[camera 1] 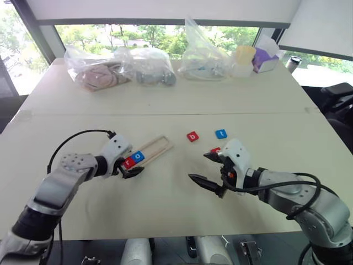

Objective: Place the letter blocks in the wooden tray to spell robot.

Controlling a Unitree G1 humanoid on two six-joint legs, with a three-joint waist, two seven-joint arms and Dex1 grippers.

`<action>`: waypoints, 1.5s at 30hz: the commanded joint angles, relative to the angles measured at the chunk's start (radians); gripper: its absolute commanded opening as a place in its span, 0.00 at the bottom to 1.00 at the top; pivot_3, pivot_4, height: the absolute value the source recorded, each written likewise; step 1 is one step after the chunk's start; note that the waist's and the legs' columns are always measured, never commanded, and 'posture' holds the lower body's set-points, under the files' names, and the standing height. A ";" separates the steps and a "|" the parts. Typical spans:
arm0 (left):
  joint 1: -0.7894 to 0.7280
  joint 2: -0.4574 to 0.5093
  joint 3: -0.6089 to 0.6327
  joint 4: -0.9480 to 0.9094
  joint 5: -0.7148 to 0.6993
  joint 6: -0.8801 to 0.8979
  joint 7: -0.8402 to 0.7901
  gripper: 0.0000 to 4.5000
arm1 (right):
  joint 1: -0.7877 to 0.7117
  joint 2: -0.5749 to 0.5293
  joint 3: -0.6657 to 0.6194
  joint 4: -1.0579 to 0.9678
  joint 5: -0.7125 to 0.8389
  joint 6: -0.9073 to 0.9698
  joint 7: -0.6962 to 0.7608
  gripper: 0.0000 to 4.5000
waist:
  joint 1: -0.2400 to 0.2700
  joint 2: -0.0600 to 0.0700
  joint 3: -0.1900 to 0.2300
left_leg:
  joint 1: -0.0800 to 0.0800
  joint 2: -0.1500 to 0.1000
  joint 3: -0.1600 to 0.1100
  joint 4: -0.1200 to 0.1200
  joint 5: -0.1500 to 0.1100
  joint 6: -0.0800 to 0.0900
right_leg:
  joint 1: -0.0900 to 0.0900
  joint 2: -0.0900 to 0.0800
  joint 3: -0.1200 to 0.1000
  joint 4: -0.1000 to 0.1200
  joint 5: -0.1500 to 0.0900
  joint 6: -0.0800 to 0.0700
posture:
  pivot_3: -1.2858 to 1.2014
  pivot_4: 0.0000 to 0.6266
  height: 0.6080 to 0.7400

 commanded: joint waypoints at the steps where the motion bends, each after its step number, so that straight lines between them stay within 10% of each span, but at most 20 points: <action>1: 0.028 0.015 -0.004 0.016 0.011 -0.002 -0.012 0.99 | -0.011 0.011 -0.006 -0.006 -0.003 -0.026 0.011 1.00 | -0.001 0.000 0.000 | 0.000 0.000 0.000 0.000 0.000 0.000 | 0.000 0.000 0.000 0.000 0.000 0.000 | 0.52 0.24 1.00; 7: 0.057 0.015 -0.022 0.040 0.011 0.015 -0.021 0.99 | -0.001 0.002 -0.016 -0.015 0.002 -0.026 0.021 1.00 | -0.002 0.001 -0.001 | 0.000 0.000 0.000 0.000 0.000 0.000 | 0.000 0.000 0.000 0.000 0.000 0.000 | 0.52 0.24 1.00; 11: 0.055 0.011 -0.022 0.044 0.011 0.008 -0.019 0.69 | 0.008 -0.004 -0.026 -0.020 0.003 -0.026 0.024 1.00 | -0.002 0.001 -0.003 | 0.000 0.000 0.000 0.000 0.000 0.000 | 0.000 0.000 0.000 0.000 0.000 0.000 | 0.52 0.24 1.00; 22: -0.078 0.131 -0.102 0.090 0.035 -0.368 -0.391 0.70 | 0.059 -0.042 -0.120 0.000 0.002 -0.044 0.047 1.00 | 0.002 0.001 -0.004 | -0.001 0.000 0.001 0.000 0.000 0.000 | -0.002 -0.001 0.000 -0.001 0.000 -0.001 | 0.52 0.24 1.00; 41: -0.520 -0.192 -0.301 0.834 0.283 -0.859 -0.577 0.70 | 0.109 -0.037 -0.123 -0.018 -0.031 -0.051 -0.001 1.00 | 0.005 0.002 -0.004 | -0.002 -0.001 -0.001 0.001 0.000 0.000 | 0.000 0.001 0.000 0.000 0.000 0.000 | 0.52 0.24 1.00; 45: -0.528 -0.205 -0.300 0.856 0.293 -0.854 -0.596 0.99 | 0.101 -0.033 -0.117 -0.004 -0.041 -0.058 -0.009 1.00 | 0.003 0.002 -0.004 | 0.000 -0.001 -0.001 0.001 0.000 0.000 | 0.003 0.000 0.000 0.000 0.000 0.000 | 0.52 0.24 1.00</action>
